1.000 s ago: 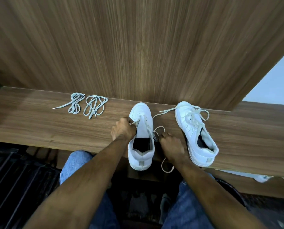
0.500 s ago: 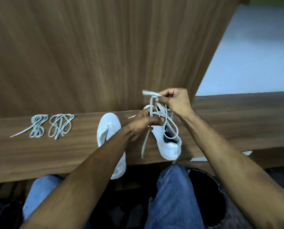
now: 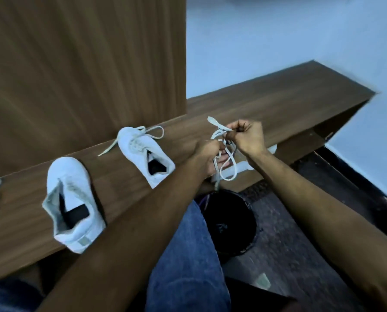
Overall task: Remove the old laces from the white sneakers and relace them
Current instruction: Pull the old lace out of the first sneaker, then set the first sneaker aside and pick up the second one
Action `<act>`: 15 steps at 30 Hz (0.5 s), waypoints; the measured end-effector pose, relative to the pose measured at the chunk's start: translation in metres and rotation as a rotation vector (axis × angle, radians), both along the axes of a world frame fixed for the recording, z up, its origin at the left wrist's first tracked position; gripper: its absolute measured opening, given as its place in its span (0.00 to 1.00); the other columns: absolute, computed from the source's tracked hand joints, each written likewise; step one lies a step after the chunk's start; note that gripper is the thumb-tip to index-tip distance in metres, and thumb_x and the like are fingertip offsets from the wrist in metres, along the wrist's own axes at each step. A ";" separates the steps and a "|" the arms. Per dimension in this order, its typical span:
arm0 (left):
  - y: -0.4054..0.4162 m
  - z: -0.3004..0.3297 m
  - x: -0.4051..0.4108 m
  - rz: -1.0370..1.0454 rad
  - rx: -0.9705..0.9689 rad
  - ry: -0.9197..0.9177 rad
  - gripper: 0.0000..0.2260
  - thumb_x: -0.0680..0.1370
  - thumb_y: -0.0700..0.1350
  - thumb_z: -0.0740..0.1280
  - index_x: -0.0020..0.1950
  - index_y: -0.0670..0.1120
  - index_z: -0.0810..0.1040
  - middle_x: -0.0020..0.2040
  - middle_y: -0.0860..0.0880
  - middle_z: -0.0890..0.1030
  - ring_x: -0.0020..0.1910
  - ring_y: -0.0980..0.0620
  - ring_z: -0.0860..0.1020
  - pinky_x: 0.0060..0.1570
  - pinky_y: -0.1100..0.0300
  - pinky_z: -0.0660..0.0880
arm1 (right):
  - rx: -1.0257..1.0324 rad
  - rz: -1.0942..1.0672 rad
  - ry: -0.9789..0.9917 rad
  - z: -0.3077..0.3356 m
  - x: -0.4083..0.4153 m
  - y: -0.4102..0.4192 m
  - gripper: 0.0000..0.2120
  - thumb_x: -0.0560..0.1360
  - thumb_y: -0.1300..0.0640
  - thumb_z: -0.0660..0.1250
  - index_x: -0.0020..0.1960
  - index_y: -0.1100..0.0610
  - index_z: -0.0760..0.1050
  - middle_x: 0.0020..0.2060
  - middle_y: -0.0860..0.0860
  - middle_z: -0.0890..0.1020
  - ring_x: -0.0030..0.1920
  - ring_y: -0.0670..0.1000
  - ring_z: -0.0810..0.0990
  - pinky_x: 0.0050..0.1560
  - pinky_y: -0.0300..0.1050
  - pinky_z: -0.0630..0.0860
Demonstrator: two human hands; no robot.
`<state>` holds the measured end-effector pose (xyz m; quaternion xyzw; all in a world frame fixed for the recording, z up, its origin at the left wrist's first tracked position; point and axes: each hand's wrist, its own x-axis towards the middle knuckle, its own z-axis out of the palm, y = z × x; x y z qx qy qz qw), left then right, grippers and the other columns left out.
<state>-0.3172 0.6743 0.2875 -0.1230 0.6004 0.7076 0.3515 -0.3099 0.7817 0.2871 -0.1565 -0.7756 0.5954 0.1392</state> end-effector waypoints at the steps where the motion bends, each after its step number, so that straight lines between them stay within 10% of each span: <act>1: 0.011 -0.009 0.008 0.008 0.013 -0.045 0.12 0.80 0.35 0.54 0.41 0.43 0.72 0.36 0.48 0.75 0.33 0.52 0.76 0.25 0.63 0.76 | 0.010 -0.008 -0.023 -0.012 0.007 0.010 0.09 0.68 0.72 0.72 0.35 0.59 0.78 0.30 0.51 0.81 0.29 0.43 0.77 0.31 0.37 0.75; 5: 0.034 -0.057 0.033 -0.068 -0.038 -0.138 0.13 0.82 0.37 0.56 0.40 0.48 0.72 0.30 0.51 0.79 0.25 0.57 0.78 0.31 0.65 0.78 | 0.030 -0.042 -0.159 -0.070 0.037 0.039 0.06 0.68 0.73 0.71 0.37 0.64 0.79 0.22 0.43 0.79 0.22 0.39 0.74 0.26 0.36 0.73; 8: 0.043 -0.088 0.040 -0.180 -0.136 -0.148 0.11 0.81 0.36 0.59 0.41 0.48 0.72 0.39 0.51 0.79 0.37 0.55 0.78 0.53 0.56 0.74 | 0.000 -0.077 -0.226 -0.103 0.056 0.046 0.06 0.68 0.73 0.69 0.35 0.66 0.79 0.21 0.45 0.79 0.20 0.41 0.73 0.23 0.35 0.69; 15: 0.052 -0.112 0.039 -0.414 -0.546 0.189 0.12 0.72 0.35 0.71 0.55 0.38 0.80 0.51 0.43 0.81 0.49 0.47 0.79 0.47 0.57 0.76 | 0.251 -0.005 -0.459 -0.154 0.074 0.065 0.05 0.67 0.65 0.70 0.35 0.56 0.81 0.32 0.50 0.83 0.35 0.48 0.81 0.38 0.43 0.77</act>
